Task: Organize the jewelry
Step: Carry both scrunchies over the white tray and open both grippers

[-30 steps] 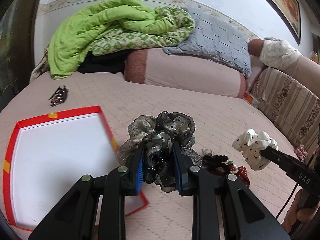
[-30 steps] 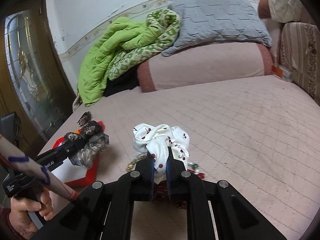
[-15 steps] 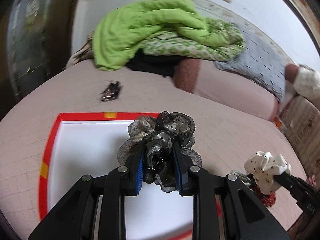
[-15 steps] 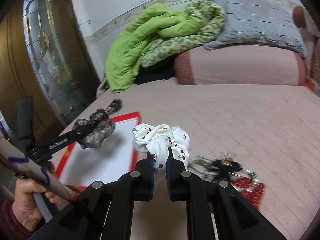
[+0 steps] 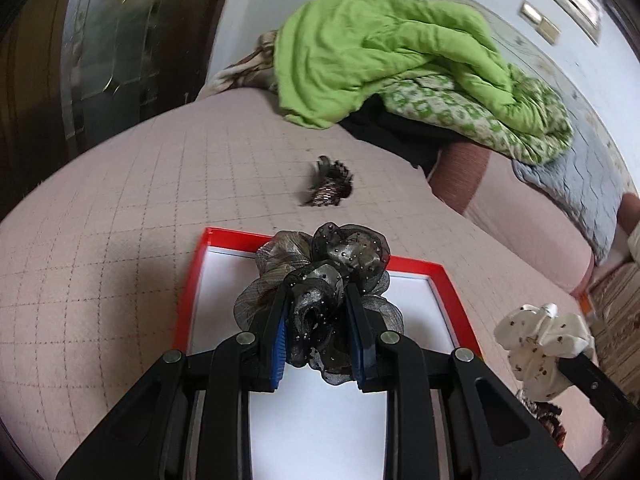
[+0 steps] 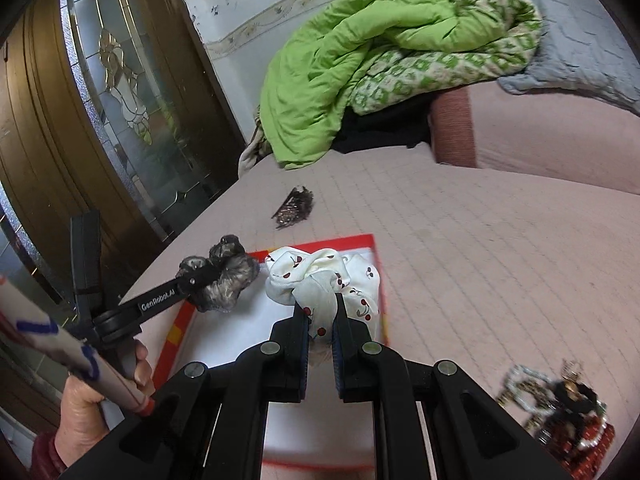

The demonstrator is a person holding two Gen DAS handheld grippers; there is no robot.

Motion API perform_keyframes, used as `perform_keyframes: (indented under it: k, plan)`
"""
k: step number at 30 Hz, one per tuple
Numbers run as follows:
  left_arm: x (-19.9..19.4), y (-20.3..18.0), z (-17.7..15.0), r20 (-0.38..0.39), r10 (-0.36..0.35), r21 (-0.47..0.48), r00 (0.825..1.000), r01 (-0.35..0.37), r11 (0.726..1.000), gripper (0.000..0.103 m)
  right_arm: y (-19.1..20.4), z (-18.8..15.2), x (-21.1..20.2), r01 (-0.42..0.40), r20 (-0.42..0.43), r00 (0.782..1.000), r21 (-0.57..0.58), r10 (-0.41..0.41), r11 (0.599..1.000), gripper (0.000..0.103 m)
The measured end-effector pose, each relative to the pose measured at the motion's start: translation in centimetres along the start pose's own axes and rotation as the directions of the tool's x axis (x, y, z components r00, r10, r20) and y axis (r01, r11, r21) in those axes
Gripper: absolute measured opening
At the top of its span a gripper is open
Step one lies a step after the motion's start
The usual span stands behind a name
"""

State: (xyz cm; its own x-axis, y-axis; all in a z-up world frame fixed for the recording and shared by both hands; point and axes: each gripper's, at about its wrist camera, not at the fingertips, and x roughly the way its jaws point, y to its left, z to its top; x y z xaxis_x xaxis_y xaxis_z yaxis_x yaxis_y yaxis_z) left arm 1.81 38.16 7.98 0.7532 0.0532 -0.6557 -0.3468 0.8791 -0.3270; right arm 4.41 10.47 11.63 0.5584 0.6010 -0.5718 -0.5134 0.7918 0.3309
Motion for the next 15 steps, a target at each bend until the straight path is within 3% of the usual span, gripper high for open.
perform_keyframes:
  k: [7,15]
  plan:
    - [2.2,0.5,0.6,-0.06,-0.009,-0.024,0.998,0.008,1.0,0.025,2.1,1.6,6.0,0.0,-0.075,0.997,-0.025,-0.002,1.0,0.011]
    - [3.8,0.5,0.7,-0.101,0.031,-0.011,0.994,-0.032,0.999,0.025,1.8,2.5,11.7,0.064,-0.145,0.987,-0.068,-0.073,0.996,0.011]
